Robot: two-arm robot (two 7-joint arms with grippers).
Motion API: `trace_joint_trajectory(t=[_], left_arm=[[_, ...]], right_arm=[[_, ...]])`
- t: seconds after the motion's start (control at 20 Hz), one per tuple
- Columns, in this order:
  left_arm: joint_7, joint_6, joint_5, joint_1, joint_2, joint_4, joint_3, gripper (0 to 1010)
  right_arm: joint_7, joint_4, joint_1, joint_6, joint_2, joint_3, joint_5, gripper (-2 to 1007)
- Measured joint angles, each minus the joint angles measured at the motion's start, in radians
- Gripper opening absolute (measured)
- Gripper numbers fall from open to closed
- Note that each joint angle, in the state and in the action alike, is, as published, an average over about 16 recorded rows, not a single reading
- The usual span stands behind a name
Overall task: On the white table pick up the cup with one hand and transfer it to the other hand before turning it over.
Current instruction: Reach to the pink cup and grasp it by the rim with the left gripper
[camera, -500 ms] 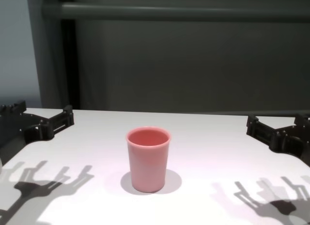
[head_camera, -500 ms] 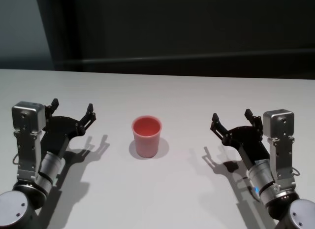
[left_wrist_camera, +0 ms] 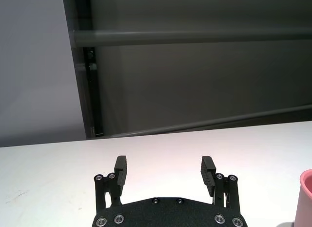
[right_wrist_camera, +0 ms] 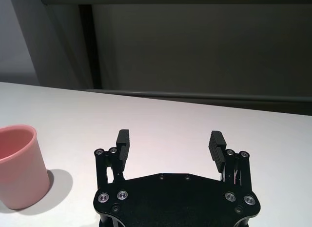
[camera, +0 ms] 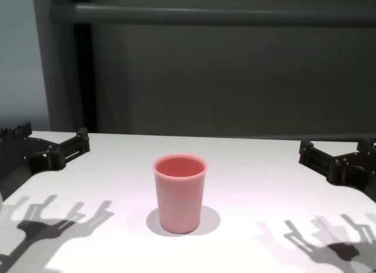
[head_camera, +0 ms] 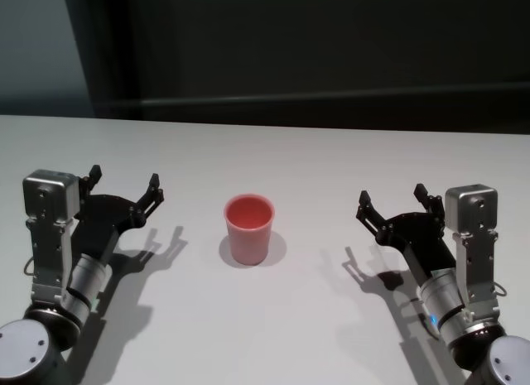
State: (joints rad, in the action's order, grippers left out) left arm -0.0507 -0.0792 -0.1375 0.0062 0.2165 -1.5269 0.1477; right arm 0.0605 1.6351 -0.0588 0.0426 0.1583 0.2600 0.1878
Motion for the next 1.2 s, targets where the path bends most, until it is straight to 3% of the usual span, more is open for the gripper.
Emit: trace_joint_trajectory(t=[1.2], left_arm=[[0.000, 0.000, 0.000, 0.000, 0.000, 0.000, 0.000, 1001]], right_arm=[[0.000, 0.000, 0.000, 0.000, 0.000, 0.000, 0.000, 1002]])
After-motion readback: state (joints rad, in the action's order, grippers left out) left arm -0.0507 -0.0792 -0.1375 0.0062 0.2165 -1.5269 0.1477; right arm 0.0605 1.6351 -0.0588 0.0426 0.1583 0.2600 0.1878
